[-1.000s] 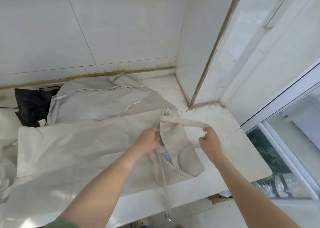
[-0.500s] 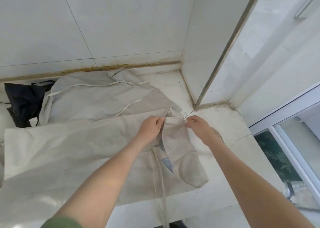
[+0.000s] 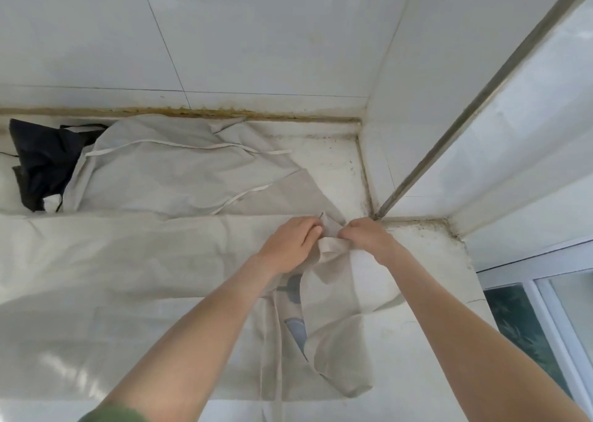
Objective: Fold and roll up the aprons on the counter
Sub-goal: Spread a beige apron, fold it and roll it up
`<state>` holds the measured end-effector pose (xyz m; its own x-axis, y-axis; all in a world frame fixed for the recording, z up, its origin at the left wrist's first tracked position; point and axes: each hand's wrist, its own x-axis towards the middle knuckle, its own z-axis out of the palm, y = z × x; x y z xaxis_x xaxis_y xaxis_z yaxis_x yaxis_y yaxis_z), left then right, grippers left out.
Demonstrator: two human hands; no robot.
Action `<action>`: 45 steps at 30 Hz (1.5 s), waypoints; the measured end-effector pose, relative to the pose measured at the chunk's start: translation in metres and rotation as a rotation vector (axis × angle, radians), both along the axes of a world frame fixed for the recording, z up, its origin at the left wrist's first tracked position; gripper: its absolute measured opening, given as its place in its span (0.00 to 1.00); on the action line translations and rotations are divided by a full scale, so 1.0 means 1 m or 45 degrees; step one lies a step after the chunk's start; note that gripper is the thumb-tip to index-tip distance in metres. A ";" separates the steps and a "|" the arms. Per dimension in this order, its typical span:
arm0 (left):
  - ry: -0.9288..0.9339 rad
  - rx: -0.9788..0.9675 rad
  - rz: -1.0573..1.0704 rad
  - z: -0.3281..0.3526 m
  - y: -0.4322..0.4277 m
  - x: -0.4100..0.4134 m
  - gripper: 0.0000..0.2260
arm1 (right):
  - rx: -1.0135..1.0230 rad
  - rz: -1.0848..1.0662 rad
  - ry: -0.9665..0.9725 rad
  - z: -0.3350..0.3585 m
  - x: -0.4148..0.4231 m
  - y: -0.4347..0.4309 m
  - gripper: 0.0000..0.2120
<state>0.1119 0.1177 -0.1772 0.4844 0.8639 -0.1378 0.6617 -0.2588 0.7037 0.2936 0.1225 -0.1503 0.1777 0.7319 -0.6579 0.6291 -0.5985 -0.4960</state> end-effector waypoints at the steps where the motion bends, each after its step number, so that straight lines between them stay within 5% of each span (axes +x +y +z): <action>1: 0.076 0.011 -0.047 -0.003 -0.002 -0.001 0.18 | -0.002 0.093 -0.144 0.001 0.001 0.004 0.08; 4: 0.302 0.185 -0.274 -0.022 -0.008 -0.009 0.26 | 0.088 0.312 -0.443 0.005 0.007 0.012 0.05; 10: 0.406 0.243 -0.356 -0.041 -0.007 -0.011 0.34 | 0.224 0.259 -0.503 0.003 0.018 0.019 0.02; 15: 0.429 0.010 -0.282 -0.018 0.009 0.005 0.32 | 0.251 -0.083 0.107 0.007 0.020 0.018 0.07; 18: 0.103 -0.318 0.008 -0.005 0.014 0.020 0.19 | 0.241 -0.225 0.488 0.009 0.021 0.015 0.11; 21: -0.395 -0.592 0.332 0.010 0.013 0.025 0.12 | 0.152 -0.113 0.542 0.010 0.026 0.006 0.14; 29: 0.087 -0.307 0.337 0.005 0.007 0.018 0.06 | 0.180 0.024 0.421 0.003 0.036 -0.034 0.30; 34: 0.279 -0.599 0.187 0.015 -0.010 0.014 0.09 | 0.257 0.234 -0.064 -0.002 0.028 -0.066 0.36; 41: 0.022 -0.915 0.262 0.019 -0.037 0.027 0.07 | 0.168 0.277 -0.568 -0.001 0.022 -0.103 0.28; 45: -0.182 -0.938 0.393 0.029 -0.047 0.035 0.06 | 0.093 0.251 -0.513 0.004 0.040 -0.126 0.35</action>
<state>0.1472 0.0708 -0.1484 0.2950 0.6730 -0.6782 0.5186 0.4834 0.7053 0.3337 -0.0036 -0.1462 0.2612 0.8193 -0.5104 0.8790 -0.4203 -0.2250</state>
